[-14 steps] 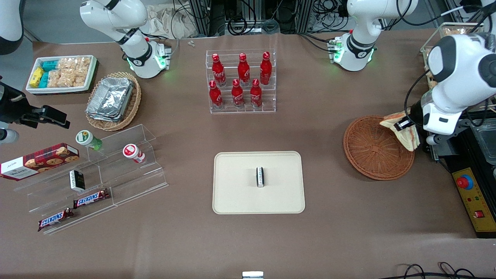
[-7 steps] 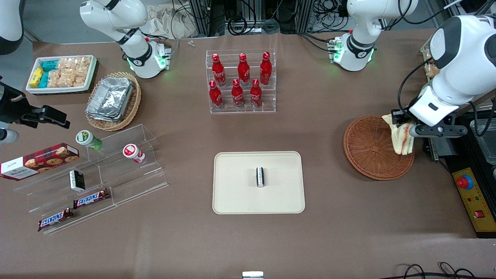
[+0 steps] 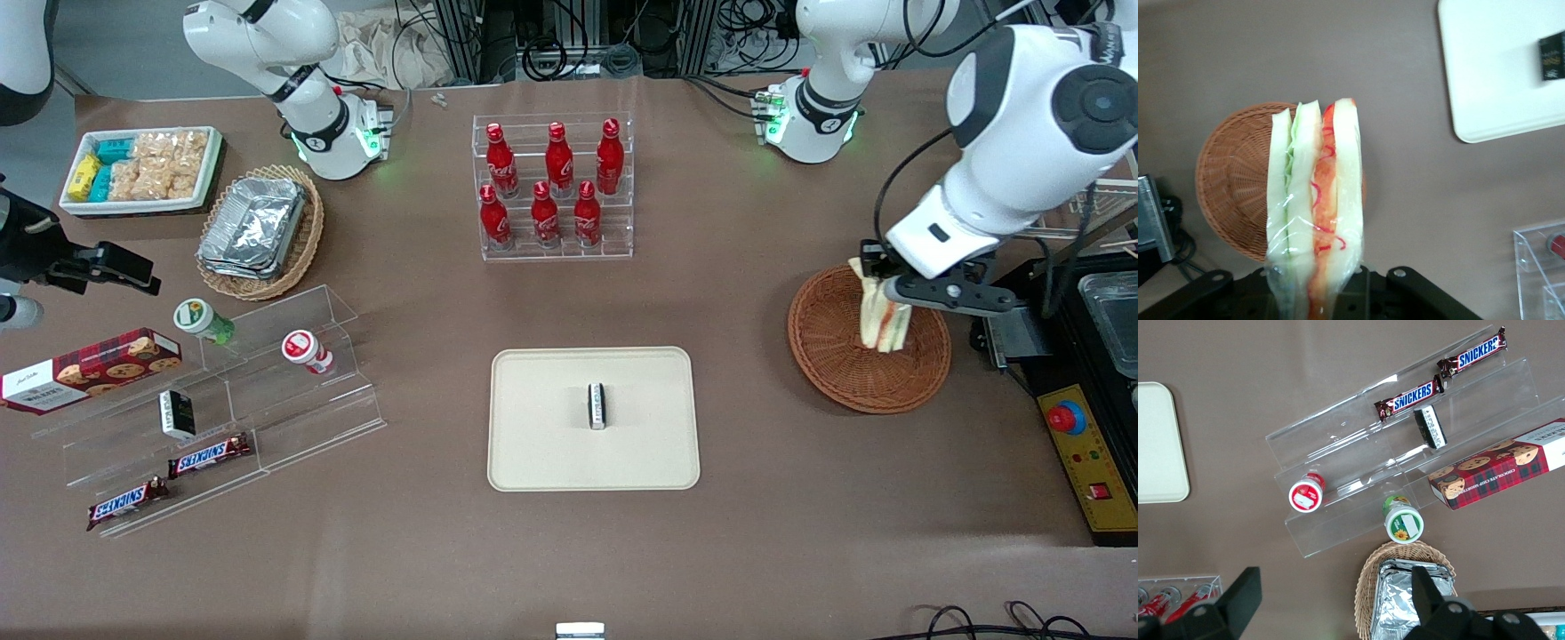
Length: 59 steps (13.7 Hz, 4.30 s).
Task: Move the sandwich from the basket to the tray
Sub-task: 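Carry the sandwich over to the cream tray beside the black packet, then lower the sandwich onto the tray and open the left gripper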
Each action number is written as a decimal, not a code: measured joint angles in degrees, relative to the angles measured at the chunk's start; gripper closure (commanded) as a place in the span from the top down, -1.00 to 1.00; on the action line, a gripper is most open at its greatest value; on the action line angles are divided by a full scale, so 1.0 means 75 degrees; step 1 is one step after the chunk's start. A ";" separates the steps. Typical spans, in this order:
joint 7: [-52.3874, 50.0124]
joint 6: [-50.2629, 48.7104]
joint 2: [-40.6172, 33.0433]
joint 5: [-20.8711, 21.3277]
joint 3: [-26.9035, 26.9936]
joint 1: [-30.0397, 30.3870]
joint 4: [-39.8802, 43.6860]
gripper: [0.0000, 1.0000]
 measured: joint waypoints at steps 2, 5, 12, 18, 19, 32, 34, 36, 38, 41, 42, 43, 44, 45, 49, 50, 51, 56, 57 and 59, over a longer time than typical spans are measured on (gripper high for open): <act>-0.0394 -0.0210 0.0142 -0.0094 -0.0465 -0.0010 0.0274 -1.00; -0.0802 -0.0250 0.0453 -0.0100 -0.1076 -0.0039 0.0530 -1.00; -0.2283 -0.0123 0.1633 -0.0085 -0.2098 -0.0060 0.1393 -1.00; -0.3260 0.0597 0.3020 0.1196 -0.2872 -0.0080 0.1666 -1.00; -0.3469 0.0844 0.3297 0.1388 -0.2950 -0.0092 0.1669 -1.00; -0.5215 0.2478 0.5424 0.3215 -0.3133 -0.0231 0.1757 -1.00; -0.5215 0.2671 0.5551 0.3295 -0.3133 -0.0232 0.1760 -1.00; -0.5231 0.2750 0.5746 0.3548 -0.3132 -0.0230 0.1772 -1.00; -0.5238 0.2883 0.6028 0.3701 -0.3132 -0.0231 0.1905 -1.00; -0.5240 0.2932 0.6333 0.3802 -0.3132 -0.0232 0.2115 -1.00; -0.5240 0.2948 0.6377 0.3806 -0.3132 -0.0234 0.2157 -1.00; -0.5240 0.2980 0.6400 0.3807 -0.3132 -0.0235 0.2195 -1.00; -0.5240 0.3062 0.6422 0.3811 -0.3132 -0.0235 0.2218 -1.00; -0.5240 0.3136 0.6438 0.3814 -0.3133 -0.0236 0.2232 -0.53; -0.5240 0.3193 0.6483 0.3958 -0.3133 -0.0239 0.2252 1.00; -0.5243 0.3205 0.6495 0.4019 -0.3133 -0.0240 0.2259 1.00; -0.5243 0.3214 0.6513 0.4039 -0.3133 -0.0240 0.2266 1.00; -0.5249 0.3243 0.6563 0.4048 -0.3133 -0.0241 0.2278 1.00; -0.5250 0.3244 0.6564 0.4048 -0.3133 -0.0241 0.2279 1.00; -0.5251 0.3245 0.6564 0.4048 -0.3133 -0.0241 0.2283 1.00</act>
